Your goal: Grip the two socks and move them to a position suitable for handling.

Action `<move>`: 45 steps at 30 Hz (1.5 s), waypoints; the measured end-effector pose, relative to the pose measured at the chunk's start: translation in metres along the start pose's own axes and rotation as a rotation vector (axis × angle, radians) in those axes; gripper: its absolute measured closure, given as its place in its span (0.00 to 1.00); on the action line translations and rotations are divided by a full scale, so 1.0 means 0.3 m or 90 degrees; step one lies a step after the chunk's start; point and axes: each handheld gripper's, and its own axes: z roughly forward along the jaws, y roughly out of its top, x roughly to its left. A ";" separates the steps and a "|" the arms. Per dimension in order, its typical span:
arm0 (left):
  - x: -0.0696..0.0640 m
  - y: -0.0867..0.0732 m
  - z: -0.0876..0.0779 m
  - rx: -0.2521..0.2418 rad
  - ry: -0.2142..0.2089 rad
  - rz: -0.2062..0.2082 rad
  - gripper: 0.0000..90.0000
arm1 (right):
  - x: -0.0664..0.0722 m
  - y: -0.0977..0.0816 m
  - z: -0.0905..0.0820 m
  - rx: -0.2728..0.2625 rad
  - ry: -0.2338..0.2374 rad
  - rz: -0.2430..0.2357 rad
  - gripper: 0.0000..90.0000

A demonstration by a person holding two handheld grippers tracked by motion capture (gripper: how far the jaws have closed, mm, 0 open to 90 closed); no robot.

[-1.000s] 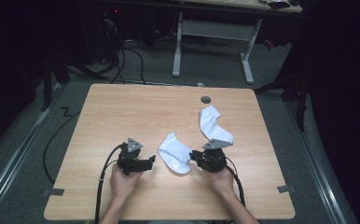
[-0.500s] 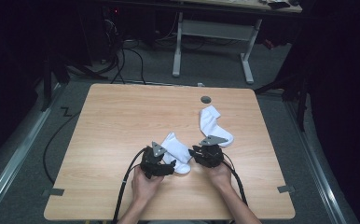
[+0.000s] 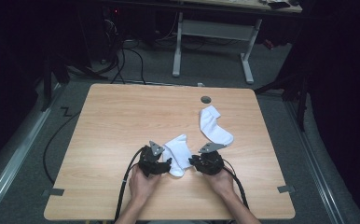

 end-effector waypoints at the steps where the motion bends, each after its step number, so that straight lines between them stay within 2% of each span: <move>1: 0.003 -0.001 0.002 -0.003 0.001 0.000 0.33 | 0.006 -0.006 -0.007 0.001 0.003 -0.005 0.88; 4: 0.004 0.000 0.003 -0.005 -0.004 0.003 0.36 | 0.031 -0.013 -0.022 0.010 0.004 -0.030 0.93; 5: 0.003 -0.001 0.000 -0.009 -0.013 0.014 0.39 | 0.036 -0.012 -0.024 0.009 0.013 -0.030 0.94; 8: 0.000 -0.002 -0.001 -0.010 -0.017 0.022 0.42 | 0.037 -0.009 -0.028 0.002 0.018 -0.029 0.94; 9: -0.001 -0.003 -0.002 -0.013 -0.020 0.026 0.43 | 0.033 0.001 -0.044 -0.018 0.026 -0.016 0.94; 10: -0.001 -0.003 -0.002 -0.013 -0.020 0.026 0.43 | 0.033 0.001 -0.044 -0.018 0.026 -0.016 0.94; 11: 0.001 -0.005 -0.005 -0.010 -0.030 0.028 0.43 | 0.029 0.012 -0.064 -0.039 0.030 -0.009 0.94; 12: 0.001 -0.005 -0.005 -0.010 -0.030 0.028 0.44 | 0.029 0.012 -0.064 -0.039 0.030 -0.009 0.94; 13: 0.000 -0.005 -0.008 -0.006 -0.031 0.030 0.44 | 0.027 0.030 -0.094 -0.062 0.029 -0.006 0.94; 14: 0.000 -0.005 -0.008 -0.006 -0.031 0.030 0.44 | 0.027 0.030 -0.094 -0.062 0.029 -0.006 0.94; 17: -0.001 -0.005 -0.009 -0.007 -0.035 0.037 0.46 | 0.027 0.066 -0.139 -0.090 0.013 -0.016 0.94; 19: -0.001 -0.006 -0.009 -0.008 -0.037 0.039 0.47 | 0.024 0.075 -0.147 -0.097 0.010 -0.016 0.94; 29: -0.006 -0.003 -0.007 -0.008 -0.072 0.070 0.50 | -0.028 0.183 -0.175 -0.146 -0.029 0.013 0.94; 33: -0.014 -0.007 -0.010 -0.010 -0.076 0.073 0.50 | -0.044 0.223 -0.168 -0.147 -0.040 0.018 0.94; 34: -0.019 -0.011 -0.013 -0.011 -0.076 0.073 0.50 | -0.053 0.248 -0.155 -0.143 -0.051 0.017 0.94; 36: -0.021 -0.012 -0.015 -0.011 -0.076 0.072 0.50 | -0.060 0.260 -0.143 -0.136 -0.054 0.019 0.94; 37: -0.024 -0.015 -0.016 -0.013 -0.077 0.073 0.50 | -0.074 0.278 -0.116 -0.126 -0.059 0.022 0.94; 40: -0.024 -0.017 -0.018 -0.013 -0.081 0.075 0.49 | -0.091 0.295 -0.083 -0.112 -0.059 0.037 0.94; 44: -0.027 -0.017 -0.017 -0.014 -0.084 0.078 0.49 | -0.108 0.315 -0.035 -0.104 -0.078 0.043 0.93; 45: -0.027 -0.017 -0.018 -0.014 -0.084 0.079 0.49 | -0.122 0.322 -0.013 -0.100 -0.076 0.056 0.93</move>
